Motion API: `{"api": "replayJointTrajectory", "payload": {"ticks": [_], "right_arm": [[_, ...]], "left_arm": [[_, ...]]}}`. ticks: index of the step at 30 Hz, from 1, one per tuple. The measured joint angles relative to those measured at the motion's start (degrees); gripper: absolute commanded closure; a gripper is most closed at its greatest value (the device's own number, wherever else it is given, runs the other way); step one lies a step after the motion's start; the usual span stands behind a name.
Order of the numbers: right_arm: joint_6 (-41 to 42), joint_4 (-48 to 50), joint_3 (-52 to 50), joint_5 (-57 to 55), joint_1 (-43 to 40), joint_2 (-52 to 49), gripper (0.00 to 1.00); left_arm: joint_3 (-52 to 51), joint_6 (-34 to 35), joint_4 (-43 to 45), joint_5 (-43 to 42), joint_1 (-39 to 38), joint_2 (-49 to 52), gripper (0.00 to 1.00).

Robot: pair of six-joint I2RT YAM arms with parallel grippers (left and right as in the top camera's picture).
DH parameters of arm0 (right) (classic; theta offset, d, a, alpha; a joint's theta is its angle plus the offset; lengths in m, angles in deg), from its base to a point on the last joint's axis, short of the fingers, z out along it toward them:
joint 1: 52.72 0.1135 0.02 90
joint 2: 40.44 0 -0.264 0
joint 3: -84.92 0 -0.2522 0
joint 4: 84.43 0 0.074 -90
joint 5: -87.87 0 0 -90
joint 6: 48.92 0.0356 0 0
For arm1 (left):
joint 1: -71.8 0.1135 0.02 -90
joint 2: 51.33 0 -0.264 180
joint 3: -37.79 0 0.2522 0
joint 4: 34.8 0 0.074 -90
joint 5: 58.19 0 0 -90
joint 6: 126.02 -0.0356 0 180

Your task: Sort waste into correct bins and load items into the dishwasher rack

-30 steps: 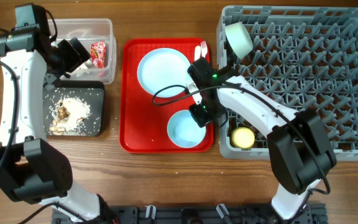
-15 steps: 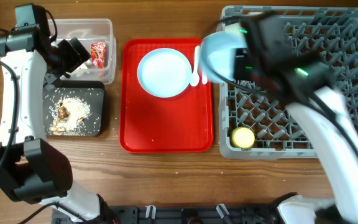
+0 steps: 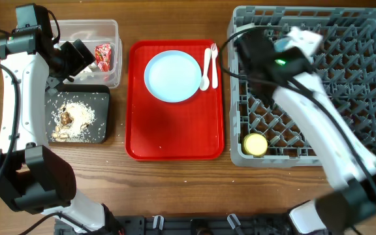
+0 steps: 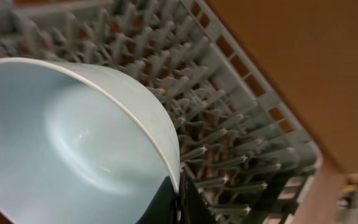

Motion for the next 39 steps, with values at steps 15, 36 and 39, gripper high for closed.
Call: {"api": "replayJointTrajectory", "payload": {"ticks": [15,36,39], "right_arm": [[-1.46,3.54,-0.20,-7.76,0.00,-9.88,0.95],[-12.35,6.69,-3.02,-2.60,1.84,-9.92,0.96],[-12.33,6.69,-4.07,-2.60,3.28,-9.92,0.96]], "left_arm": [[0.00,0.00,0.02,0.00,0.00,0.00,0.00],[0.00,0.00,0.02,0.00,0.00,0.00,0.00],[0.00,0.02,0.02,0.00,0.00,0.00,0.00]]}}
